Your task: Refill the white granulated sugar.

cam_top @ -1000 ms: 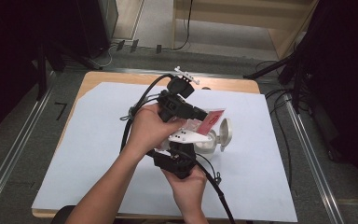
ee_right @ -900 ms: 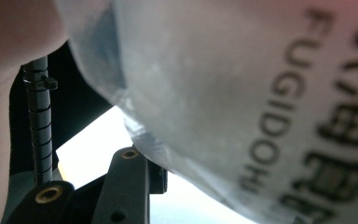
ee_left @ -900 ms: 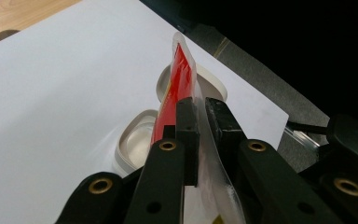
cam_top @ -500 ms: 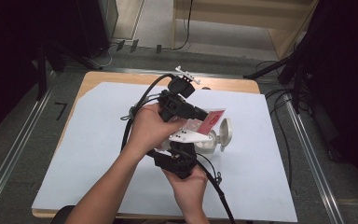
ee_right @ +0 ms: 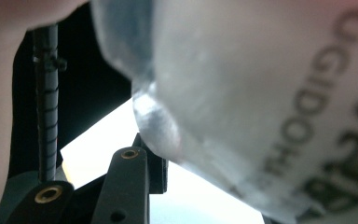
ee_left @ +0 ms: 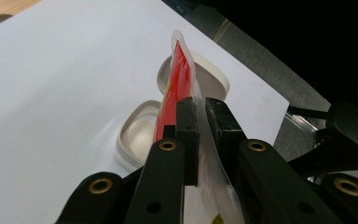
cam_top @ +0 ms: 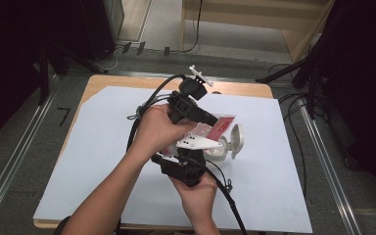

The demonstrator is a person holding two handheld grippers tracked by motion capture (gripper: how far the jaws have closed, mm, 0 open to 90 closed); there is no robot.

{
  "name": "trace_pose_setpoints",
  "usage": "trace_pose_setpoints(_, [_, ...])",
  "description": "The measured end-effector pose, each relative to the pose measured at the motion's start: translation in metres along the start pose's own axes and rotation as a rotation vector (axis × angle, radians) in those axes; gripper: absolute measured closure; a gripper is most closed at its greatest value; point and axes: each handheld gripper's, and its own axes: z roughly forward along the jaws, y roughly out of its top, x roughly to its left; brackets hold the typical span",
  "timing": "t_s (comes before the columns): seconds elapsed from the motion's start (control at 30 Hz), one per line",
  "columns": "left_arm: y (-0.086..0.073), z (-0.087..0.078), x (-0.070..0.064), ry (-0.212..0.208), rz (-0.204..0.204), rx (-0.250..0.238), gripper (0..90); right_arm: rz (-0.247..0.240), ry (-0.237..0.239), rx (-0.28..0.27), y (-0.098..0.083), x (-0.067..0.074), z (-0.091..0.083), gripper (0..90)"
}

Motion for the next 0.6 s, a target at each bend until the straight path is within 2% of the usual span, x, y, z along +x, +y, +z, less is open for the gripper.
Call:
trace_pose_setpoints(0.13, [0.001,0.001,0.002,-0.019,-0.006,0.008,85.2,0.001,-0.004,0.000,0.000,0.001,0.000,64.4])
trace_pose_setpoints(0.17, [0.002,0.001,0.002,-0.015,0.005,0.011,85.2,-0.001,-0.005,-0.001,0.000,0.001,0.000,64.4])
trace_pose_setpoints(0.6, [-0.011,-0.005,0.006,-0.035,0.014,-0.024,84.9,-0.025,-0.002,-0.005,-0.007,0.004,0.006,63.6])
